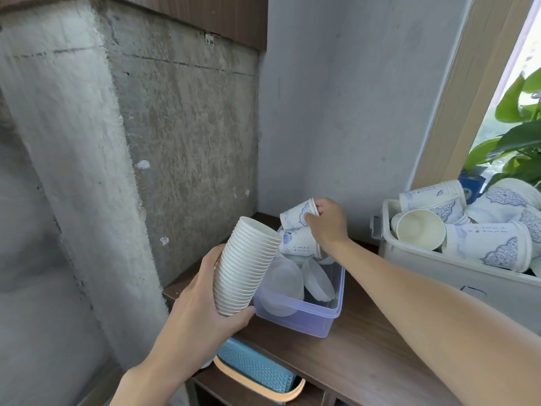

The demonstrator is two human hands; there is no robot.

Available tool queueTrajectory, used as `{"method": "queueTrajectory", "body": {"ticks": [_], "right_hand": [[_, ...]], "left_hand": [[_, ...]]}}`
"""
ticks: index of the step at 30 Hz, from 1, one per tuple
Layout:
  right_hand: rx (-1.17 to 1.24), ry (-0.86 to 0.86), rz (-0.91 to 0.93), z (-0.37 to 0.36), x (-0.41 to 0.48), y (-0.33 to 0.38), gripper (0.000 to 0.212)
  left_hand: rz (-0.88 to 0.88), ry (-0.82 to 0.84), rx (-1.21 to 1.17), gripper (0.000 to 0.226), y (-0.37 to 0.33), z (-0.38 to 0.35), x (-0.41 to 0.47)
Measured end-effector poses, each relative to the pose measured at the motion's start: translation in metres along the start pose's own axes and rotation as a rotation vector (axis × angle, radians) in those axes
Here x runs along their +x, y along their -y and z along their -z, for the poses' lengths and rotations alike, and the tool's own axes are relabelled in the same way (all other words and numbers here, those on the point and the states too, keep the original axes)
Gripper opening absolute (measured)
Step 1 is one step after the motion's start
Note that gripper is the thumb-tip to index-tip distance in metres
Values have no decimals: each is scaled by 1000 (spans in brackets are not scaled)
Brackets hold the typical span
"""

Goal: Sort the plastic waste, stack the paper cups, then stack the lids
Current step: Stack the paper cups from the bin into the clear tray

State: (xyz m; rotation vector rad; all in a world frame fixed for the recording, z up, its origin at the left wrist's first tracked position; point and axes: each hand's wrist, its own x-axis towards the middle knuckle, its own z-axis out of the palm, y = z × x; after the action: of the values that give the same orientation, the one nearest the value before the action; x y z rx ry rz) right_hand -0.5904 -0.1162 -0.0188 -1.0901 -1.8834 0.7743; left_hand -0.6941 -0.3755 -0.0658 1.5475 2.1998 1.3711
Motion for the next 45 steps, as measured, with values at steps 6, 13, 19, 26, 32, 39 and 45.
{"method": "queueTrajectory", "body": {"ticks": [6, 13, 19, 26, 32, 39, 45], "right_hand": [[34, -9, 112, 16, -13, 20, 12], [206, 42, 232, 68, -49, 63, 14], [317, 152, 415, 111, -101, 93, 13], [310, 216, 453, 133, -123, 93, 15], [246, 389, 474, 143, -135, 101, 11], [167, 339, 442, 140, -142, 109, 13], [135, 478, 354, 132, -145, 109, 32]], "left_hand": [[19, 9, 7, 96, -6, 2, -9], [37, 11, -6, 94, -26, 0, -28], [40, 7, -19, 91, -44, -2, -42], [4, -20, -56, 88, -64, 0, -52], [-28, -38, -64, 90, -76, 4, -55], [-57, -52, -56, 92, -80, 8, -59], [-91, -56, -53, 93, -77, 9, -59]]}}
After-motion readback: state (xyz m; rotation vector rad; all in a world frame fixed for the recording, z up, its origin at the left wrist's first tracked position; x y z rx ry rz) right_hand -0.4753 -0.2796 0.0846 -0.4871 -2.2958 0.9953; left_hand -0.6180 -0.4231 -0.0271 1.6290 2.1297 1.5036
